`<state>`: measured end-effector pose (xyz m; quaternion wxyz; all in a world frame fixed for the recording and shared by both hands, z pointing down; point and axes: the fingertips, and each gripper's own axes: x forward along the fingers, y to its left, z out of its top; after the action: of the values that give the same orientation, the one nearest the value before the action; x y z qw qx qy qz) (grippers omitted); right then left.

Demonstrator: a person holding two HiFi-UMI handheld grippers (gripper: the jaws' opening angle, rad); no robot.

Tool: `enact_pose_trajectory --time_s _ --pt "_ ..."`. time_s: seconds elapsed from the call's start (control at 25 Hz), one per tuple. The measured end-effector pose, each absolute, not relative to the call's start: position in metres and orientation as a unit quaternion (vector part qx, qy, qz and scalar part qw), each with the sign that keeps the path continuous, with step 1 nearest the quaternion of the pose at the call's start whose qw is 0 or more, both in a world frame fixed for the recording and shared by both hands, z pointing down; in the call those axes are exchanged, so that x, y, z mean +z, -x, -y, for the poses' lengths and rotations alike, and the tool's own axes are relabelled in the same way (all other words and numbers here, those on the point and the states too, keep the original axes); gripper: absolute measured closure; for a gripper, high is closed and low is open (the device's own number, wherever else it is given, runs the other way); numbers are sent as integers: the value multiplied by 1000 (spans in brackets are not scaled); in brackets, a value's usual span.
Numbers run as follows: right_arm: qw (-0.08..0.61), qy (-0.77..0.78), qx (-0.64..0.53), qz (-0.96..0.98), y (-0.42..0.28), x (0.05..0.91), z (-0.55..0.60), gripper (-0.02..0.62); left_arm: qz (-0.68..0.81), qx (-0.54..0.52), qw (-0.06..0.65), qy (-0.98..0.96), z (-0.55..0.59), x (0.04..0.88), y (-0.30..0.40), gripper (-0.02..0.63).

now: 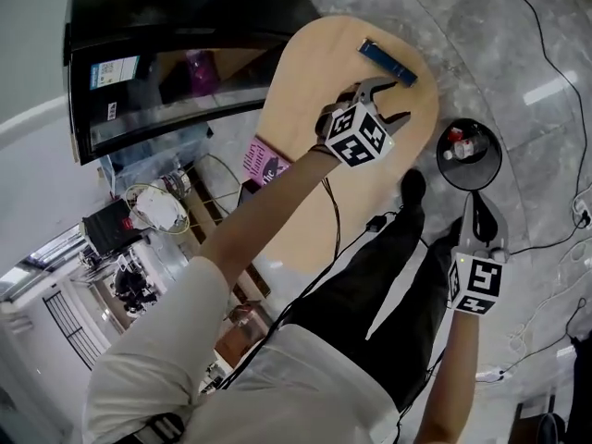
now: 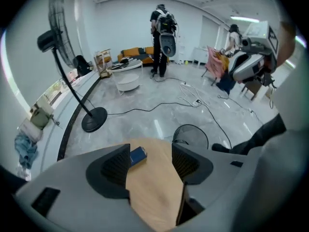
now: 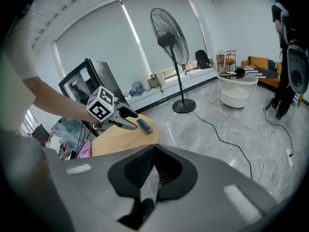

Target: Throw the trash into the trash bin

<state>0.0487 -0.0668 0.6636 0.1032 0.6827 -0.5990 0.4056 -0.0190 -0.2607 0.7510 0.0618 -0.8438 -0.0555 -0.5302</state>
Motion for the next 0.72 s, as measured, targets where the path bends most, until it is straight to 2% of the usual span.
enact_pose_trajectory --time_s 0.28,0.44,0.72 --pt "103 -675 418 599 -36 689 77 584 171 -578 192 774 281 813 13 317" --pt "102 -674 427 594 -32 702 71 584 237 -607 260 713 294 846 23 279" --pt "106 -674 446 579 -29 724 52 584 290 -627 283 665 313 871 17 279"
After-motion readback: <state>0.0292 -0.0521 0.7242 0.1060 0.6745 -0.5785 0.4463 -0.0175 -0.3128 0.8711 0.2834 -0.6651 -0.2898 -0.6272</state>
